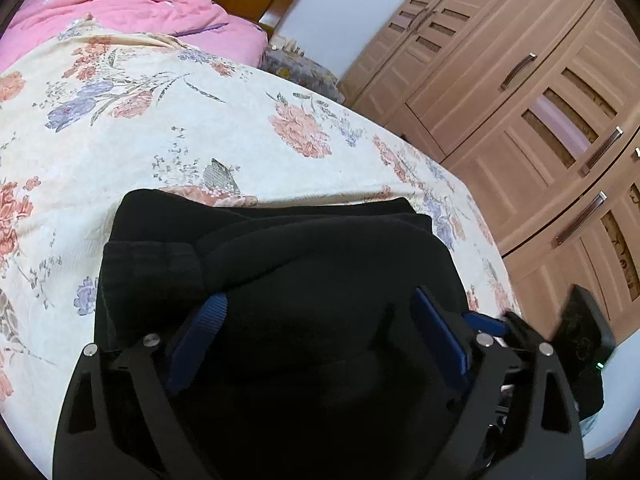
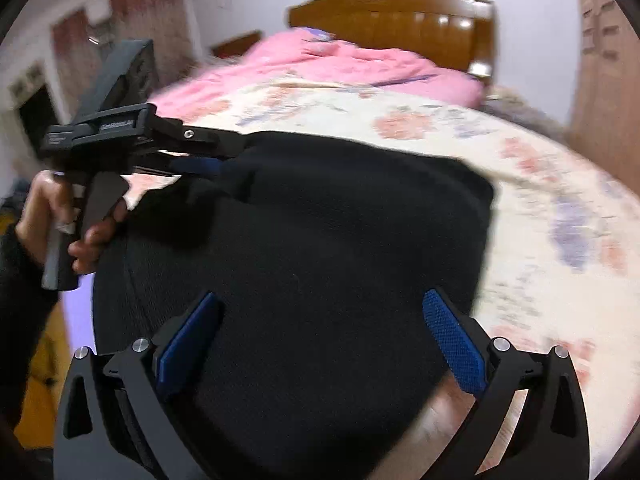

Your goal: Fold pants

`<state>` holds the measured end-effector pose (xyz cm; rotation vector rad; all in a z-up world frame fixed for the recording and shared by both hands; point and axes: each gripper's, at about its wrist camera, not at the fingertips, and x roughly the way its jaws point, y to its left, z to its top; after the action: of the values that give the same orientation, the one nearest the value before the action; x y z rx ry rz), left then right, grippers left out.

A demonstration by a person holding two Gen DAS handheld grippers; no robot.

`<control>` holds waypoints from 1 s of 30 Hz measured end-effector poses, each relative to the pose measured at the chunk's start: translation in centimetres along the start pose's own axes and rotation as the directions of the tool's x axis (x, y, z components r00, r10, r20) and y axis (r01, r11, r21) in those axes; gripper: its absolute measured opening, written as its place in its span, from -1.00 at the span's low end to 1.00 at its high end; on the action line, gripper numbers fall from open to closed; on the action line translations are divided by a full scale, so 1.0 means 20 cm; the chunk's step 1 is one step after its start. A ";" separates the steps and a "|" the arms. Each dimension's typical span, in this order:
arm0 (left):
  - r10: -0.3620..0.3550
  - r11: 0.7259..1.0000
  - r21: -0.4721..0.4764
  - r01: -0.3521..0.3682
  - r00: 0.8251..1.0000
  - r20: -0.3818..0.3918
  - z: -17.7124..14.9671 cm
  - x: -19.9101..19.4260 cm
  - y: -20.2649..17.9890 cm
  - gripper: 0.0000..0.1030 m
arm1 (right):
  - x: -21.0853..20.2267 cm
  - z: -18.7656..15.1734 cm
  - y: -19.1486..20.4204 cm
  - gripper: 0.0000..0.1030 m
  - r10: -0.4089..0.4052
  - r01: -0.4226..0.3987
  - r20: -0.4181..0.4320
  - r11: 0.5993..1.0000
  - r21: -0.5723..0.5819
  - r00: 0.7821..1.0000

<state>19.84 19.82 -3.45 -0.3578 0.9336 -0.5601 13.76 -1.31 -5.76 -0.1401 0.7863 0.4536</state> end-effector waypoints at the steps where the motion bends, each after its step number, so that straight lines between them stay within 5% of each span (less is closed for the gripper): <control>1: 0.004 1.000 0.005 -0.004 1.000 -0.001 0.00 0.00 0.00 0.80 | -0.04 0.00 0.04 0.91 -0.025 0.026 0.018 0.999 -0.024 1.000; 9: 0.061 0.997 0.045 -0.061 0.998 0.005 -0.02 0.02 -0.04 0.79 | -0.07 -0.12 0.09 0.90 -0.003 0.005 0.062 1.000 -0.023 0.998; 13: 0.097 0.993 0.069 -0.097 0.995 0.001 -0.02 0.03 -0.07 0.79 | -0.19 -0.12 0.17 0.91 -0.127 0.137 0.141 0.989 -0.063 0.982; 16: 0.105 0.992 0.069 -0.106 0.994 0.011 -0.03 0.03 -0.06 0.77 | -0.13 -0.20 0.18 0.92 -0.070 0.077 0.080 0.993 -0.085 0.994; 21: 0.152 0.984 0.084 -0.155 0.988 0.035 -0.05 0.02 -0.09 0.71 | -0.11 -0.24 0.15 0.92 -0.048 0.057 0.104 0.995 -0.086 0.993; 24: 0.284 0.947 0.132 -0.291 0.956 0.074 -0.11 -0.01 -0.21 0.71 | -0.14 -0.24 0.13 0.92 -0.051 0.056 0.079 0.997 -0.061 0.996; 26: 0.431 0.868 0.199 -0.456 0.889 0.157 -0.21 -0.06 -0.36 0.97 | -0.17 -0.26 0.13 0.92 -0.053 0.056 0.074 0.998 -0.042 0.996; 28: 0.506 0.804 0.222 -0.552 0.830 0.234 -0.33 -0.10 -0.46 0.96 | -0.20 -0.30 0.11 0.92 -0.040 0.042 0.073 0.999 -0.021 0.997; 30: 0.495 0.816 0.205 -0.540 0.837 0.234 -0.39 -0.14 -0.46 0.96 | -0.20 -0.32 0.09 0.92 -0.016 0.015 0.069 1.000 0.010 0.997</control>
<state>9.36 13.73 -1.26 0.0992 0.7345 -0.1361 6.36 -2.95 -7.44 -0.1210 0.7186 0.4381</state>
